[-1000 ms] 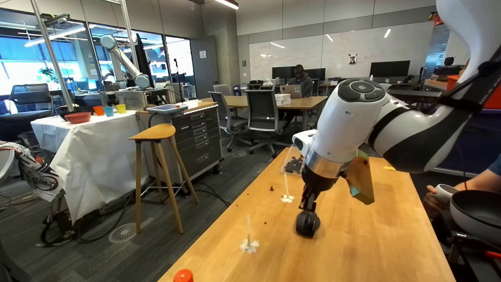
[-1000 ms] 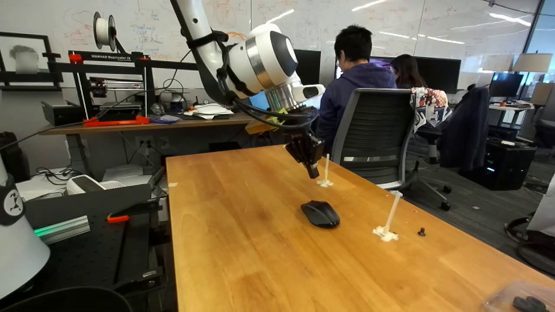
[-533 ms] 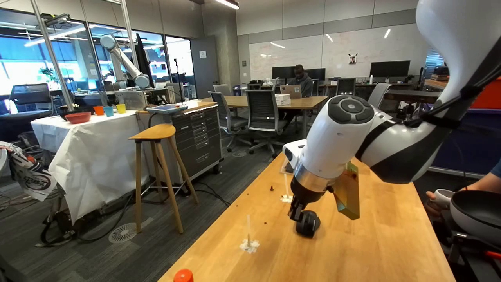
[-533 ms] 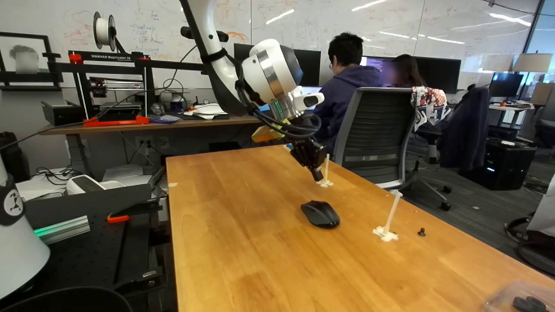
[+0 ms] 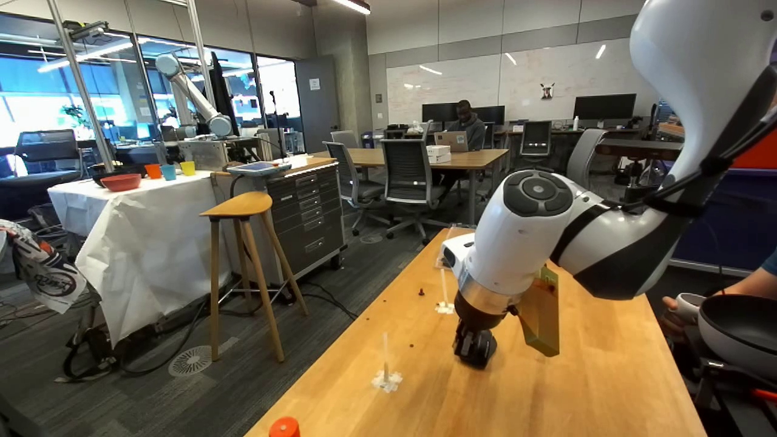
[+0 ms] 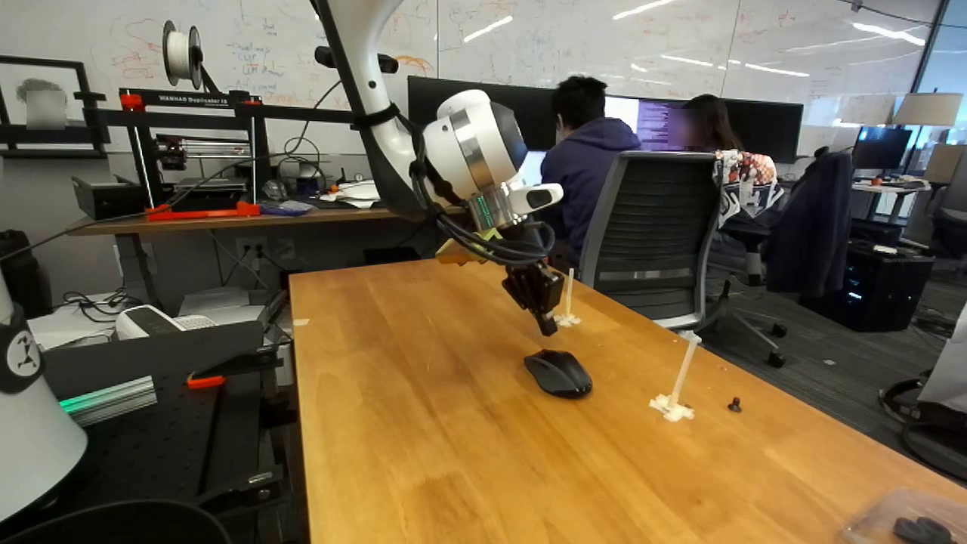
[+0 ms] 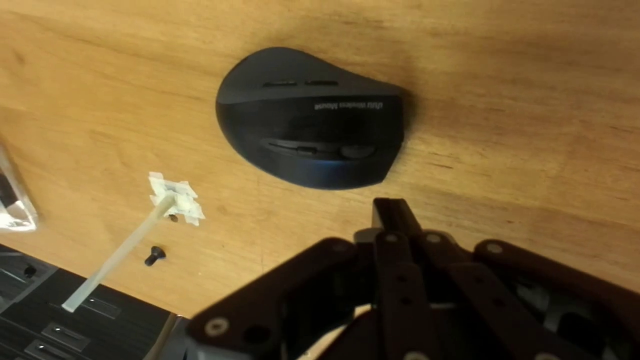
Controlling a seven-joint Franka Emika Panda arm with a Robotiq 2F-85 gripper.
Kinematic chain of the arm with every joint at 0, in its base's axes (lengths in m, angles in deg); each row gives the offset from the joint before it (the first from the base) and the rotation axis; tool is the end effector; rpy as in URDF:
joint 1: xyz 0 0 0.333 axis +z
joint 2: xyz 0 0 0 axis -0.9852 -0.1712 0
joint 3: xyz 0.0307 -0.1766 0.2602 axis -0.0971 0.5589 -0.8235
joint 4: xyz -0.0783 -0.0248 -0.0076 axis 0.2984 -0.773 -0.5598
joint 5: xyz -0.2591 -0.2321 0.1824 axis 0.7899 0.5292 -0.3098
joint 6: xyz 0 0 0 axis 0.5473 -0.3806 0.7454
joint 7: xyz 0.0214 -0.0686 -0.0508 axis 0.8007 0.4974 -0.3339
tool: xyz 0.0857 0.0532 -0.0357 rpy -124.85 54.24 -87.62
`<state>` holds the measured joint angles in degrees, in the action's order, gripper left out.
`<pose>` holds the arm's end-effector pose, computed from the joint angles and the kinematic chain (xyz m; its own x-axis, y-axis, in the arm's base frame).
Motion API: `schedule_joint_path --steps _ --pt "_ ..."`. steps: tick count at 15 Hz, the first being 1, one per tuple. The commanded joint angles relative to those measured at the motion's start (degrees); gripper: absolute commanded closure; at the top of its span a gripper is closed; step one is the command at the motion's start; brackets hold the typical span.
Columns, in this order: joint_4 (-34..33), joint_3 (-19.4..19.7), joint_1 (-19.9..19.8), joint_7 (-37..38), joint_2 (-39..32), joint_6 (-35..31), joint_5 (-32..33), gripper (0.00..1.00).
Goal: Right click the mouse
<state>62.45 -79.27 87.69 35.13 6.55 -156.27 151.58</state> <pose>0.5445 0.0969 0.1643 0.9400 0.1969 0.2786 0.0915 -0.9323 0.3499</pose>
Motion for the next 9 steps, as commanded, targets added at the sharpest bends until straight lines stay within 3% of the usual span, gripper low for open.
schedule_joint_path --steps 1,9 --pt "-1.1 1.0 0.6 2.1 -0.7 -0.2 1.5 1.0" --pt "-0.8 2.4 0.5 2.4 -1.2 -0.2 1.6 1.0"
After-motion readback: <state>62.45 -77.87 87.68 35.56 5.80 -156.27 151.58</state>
